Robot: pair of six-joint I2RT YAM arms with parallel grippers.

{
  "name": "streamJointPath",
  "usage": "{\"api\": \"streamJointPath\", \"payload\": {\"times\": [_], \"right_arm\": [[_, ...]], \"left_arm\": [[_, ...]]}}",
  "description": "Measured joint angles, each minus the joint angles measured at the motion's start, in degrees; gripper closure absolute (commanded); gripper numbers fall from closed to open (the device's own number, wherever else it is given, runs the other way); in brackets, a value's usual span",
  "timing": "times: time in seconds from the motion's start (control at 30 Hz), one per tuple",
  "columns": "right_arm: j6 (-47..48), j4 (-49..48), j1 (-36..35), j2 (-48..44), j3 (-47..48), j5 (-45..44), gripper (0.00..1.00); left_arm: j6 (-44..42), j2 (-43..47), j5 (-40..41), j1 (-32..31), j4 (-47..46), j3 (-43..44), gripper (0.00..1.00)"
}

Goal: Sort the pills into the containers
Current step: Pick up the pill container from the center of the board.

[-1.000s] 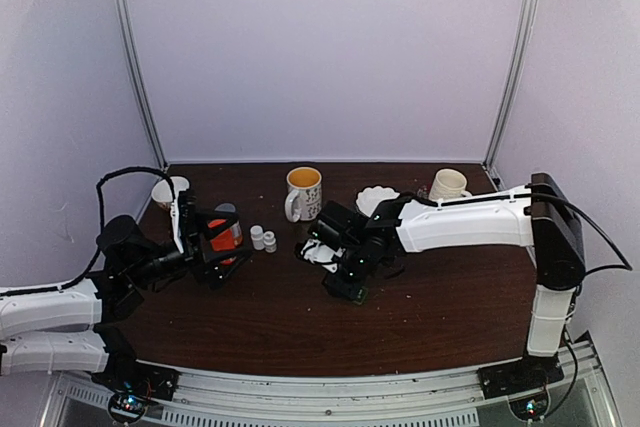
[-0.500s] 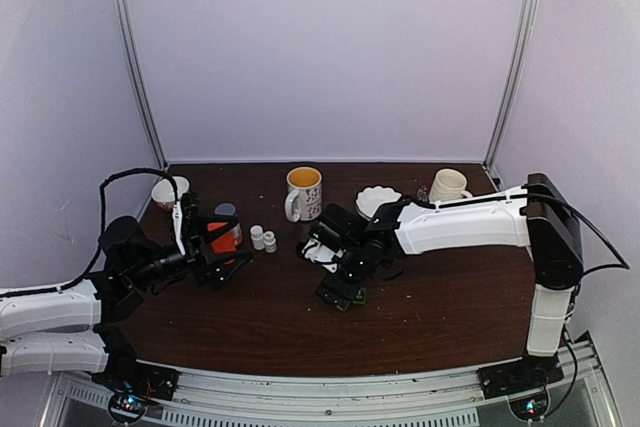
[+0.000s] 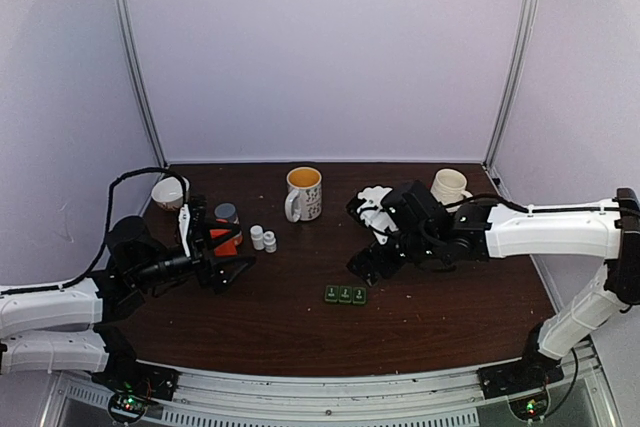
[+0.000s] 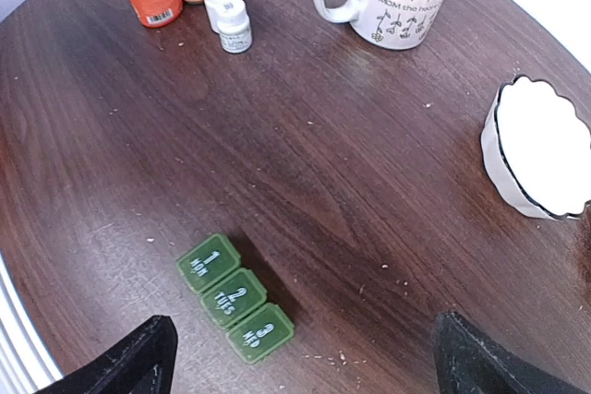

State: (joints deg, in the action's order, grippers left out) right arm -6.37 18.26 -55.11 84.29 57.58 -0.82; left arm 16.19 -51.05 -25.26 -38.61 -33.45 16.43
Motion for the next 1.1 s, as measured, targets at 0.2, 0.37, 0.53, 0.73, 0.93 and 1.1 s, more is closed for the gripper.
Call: {"api": "streamJointPath", "payload": {"times": [0.2, 0.37, 0.53, 0.73, 0.93, 1.1], "right_arm": [[4.85, 2.38, 0.76, 6.64, 2.21, 5.07, 0.12], [10.51, 5.77, 0.74, 11.39, 4.35, 10.19, 0.18], [14.91, 8.31, 0.70, 14.34, 6.84, 11.19, 0.18], [19.54, 10.32, -0.74, 17.49, 9.60, 9.68, 0.21], [22.64, 11.87, -1.46, 21.57, 12.68, 8.52, 0.27], [24.65, 13.07, -1.46, 23.78, 13.66, 8.52, 0.35]], "left_arm": [[0.39, 0.20, -0.04, 0.00, 2.08, 0.92, 0.02], [0.57, 1.14, 0.37, 0.00, 2.36, 0.92, 0.02], [0.57, 3.06, 1.09, 0.00, 2.78, 0.92, 0.02], [0.48, 3.63, 1.29, 0.00, 3.65, 0.90, 0.02], [0.20, 3.56, 1.31, 0.00, 3.67, 0.90, 0.02], [0.11, 3.43, 1.33, 0.00, 3.69, 0.87, 0.02]]}}
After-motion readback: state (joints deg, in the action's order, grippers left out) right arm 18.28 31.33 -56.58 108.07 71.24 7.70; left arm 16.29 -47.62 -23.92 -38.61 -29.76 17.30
